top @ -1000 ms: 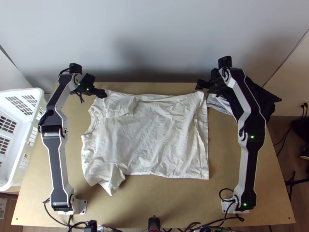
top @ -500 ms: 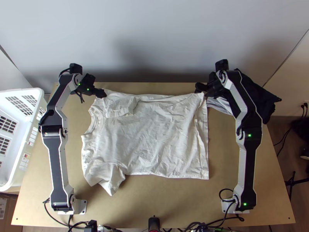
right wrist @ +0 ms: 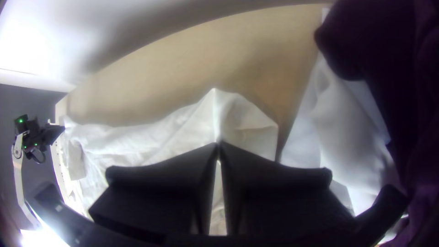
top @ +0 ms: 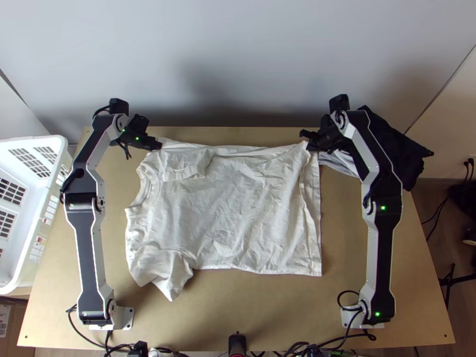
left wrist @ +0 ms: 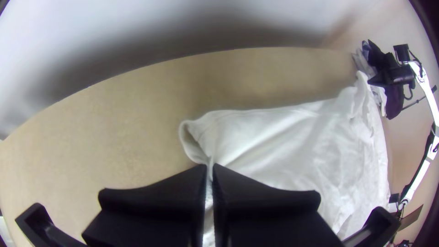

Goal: Fold the t-shirt

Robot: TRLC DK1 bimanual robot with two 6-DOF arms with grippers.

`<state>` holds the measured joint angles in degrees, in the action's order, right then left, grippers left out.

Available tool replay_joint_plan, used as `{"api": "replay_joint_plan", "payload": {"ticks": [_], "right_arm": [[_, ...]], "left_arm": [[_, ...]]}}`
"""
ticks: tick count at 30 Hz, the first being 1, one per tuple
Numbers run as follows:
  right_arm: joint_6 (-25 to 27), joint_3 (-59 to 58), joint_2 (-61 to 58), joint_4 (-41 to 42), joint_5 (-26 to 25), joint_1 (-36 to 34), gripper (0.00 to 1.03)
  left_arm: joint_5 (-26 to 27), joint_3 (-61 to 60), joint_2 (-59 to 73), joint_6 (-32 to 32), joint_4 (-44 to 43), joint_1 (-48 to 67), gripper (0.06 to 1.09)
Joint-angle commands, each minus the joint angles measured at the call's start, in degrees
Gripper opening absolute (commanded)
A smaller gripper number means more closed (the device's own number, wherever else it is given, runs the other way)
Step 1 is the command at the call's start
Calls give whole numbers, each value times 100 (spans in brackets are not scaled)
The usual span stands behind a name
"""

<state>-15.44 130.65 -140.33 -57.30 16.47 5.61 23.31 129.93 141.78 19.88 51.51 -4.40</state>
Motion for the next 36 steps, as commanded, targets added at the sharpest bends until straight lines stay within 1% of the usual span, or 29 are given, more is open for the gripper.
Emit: {"api": "replay_joint_plan", "payload": {"ticks": [1,3,5,8,10,22,27,31,36], "right_arm": [[-11,-145,173,-115,-3,2,3],[85,-286,357,-106,-12,19,3],[217,-541,648,78,-118,55,3],[419,-848,1043,333,-302,125,3],[446,-1006,1254,404,-337,151,3],[586,-2386,2273,1019,-531,292,3],[692,-2905,2634,1142,-557,257,3],[736,-3265,2792,1239,-610,204,3],[736,-3529,2906,1362,-671,72,3]], "left_arm": [[156,-170,-256,-46,44,-8,9],[306,-337,-484,-89,70,10,9],[464,-495,-765,-151,158,45,9],[613,-925,-1293,-142,105,133,9],[666,-1180,-1592,-142,61,203,9],[736,-2754,-2936,-72,-404,396,9],[771,-3351,-3341,209,-466,300,9],[780,-3773,-3569,350,-510,212,9],[807,-4028,-3692,403,-528,10,9]]}}
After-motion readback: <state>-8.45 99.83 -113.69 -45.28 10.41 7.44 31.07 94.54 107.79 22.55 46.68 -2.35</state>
